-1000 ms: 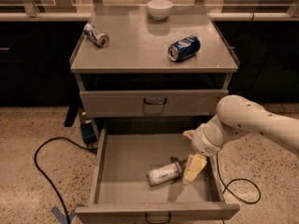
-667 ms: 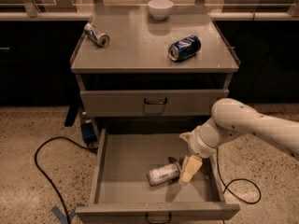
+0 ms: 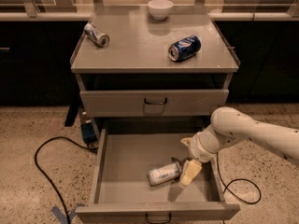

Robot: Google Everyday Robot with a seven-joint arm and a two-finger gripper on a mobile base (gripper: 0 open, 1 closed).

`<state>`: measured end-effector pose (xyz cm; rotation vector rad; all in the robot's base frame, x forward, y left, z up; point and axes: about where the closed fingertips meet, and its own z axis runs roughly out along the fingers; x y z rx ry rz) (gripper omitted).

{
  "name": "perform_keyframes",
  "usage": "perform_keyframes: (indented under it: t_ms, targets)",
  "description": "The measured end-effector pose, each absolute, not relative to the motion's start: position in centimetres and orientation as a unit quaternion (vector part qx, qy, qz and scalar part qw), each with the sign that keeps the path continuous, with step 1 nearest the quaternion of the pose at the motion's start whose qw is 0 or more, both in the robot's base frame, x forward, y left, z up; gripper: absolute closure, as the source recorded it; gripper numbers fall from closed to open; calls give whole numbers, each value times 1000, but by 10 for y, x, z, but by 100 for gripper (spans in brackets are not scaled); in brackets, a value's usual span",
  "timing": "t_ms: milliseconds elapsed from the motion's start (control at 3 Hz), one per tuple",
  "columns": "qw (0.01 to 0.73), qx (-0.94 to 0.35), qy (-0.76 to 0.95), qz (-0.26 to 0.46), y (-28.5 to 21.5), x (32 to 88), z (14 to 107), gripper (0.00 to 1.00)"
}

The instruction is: Pick blue plastic bottle from middle drawer and place on counter

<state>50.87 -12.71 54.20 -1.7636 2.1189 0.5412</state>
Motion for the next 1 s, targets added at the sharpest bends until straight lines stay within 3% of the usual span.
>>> perform_keyframes:
  t_ms: [667, 1000]
  targets:
    - [173, -611, 766, 102, -93, 525, 473, 0]
    - [178, -609, 766, 101, -91, 527, 471, 0]
